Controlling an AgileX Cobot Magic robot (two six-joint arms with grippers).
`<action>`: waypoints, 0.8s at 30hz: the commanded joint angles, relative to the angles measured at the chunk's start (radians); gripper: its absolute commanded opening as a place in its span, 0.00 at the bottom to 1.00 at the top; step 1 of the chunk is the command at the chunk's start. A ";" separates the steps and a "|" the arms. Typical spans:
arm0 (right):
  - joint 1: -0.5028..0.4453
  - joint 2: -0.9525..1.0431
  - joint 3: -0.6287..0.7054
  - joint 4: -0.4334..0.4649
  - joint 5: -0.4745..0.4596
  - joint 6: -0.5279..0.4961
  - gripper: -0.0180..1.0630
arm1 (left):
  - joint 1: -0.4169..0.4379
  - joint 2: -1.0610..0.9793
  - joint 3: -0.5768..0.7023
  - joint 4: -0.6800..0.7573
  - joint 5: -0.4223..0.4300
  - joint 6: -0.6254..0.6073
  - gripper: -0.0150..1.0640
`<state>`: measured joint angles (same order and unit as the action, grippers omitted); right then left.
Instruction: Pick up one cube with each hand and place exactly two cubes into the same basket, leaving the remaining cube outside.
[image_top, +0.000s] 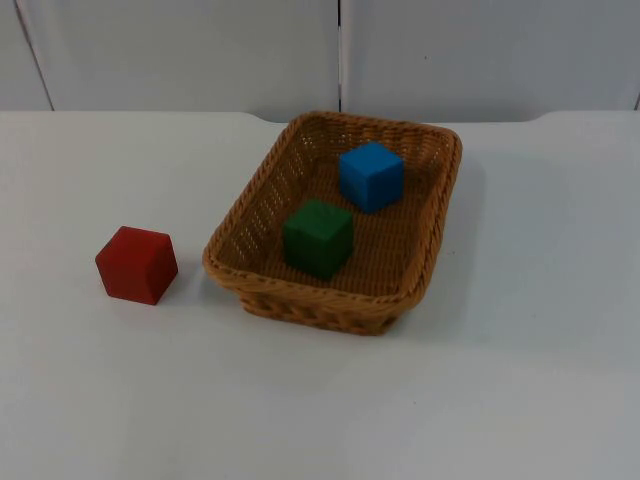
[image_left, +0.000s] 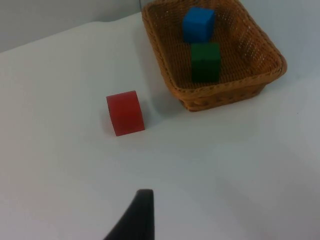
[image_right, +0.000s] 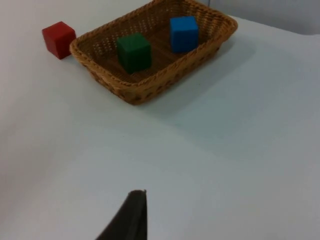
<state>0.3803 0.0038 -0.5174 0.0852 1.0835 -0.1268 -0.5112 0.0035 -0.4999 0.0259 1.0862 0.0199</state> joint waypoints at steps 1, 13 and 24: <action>-0.048 -0.004 0.000 -0.001 -0.001 0.003 0.99 | 0.001 -0.004 0.005 0.009 -0.011 -0.008 0.99; -0.221 -0.004 0.000 -0.001 -0.001 0.003 0.99 | 0.001 -0.004 0.005 0.009 -0.011 -0.008 0.99; -0.333 -0.004 0.000 -0.001 -0.001 0.003 0.99 | 0.001 -0.004 0.005 0.009 -0.011 -0.008 0.99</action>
<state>0.0575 0.0038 -0.5174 0.0852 1.0835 -0.1268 -0.5112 0.0035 -0.4999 0.0277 1.0862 0.0199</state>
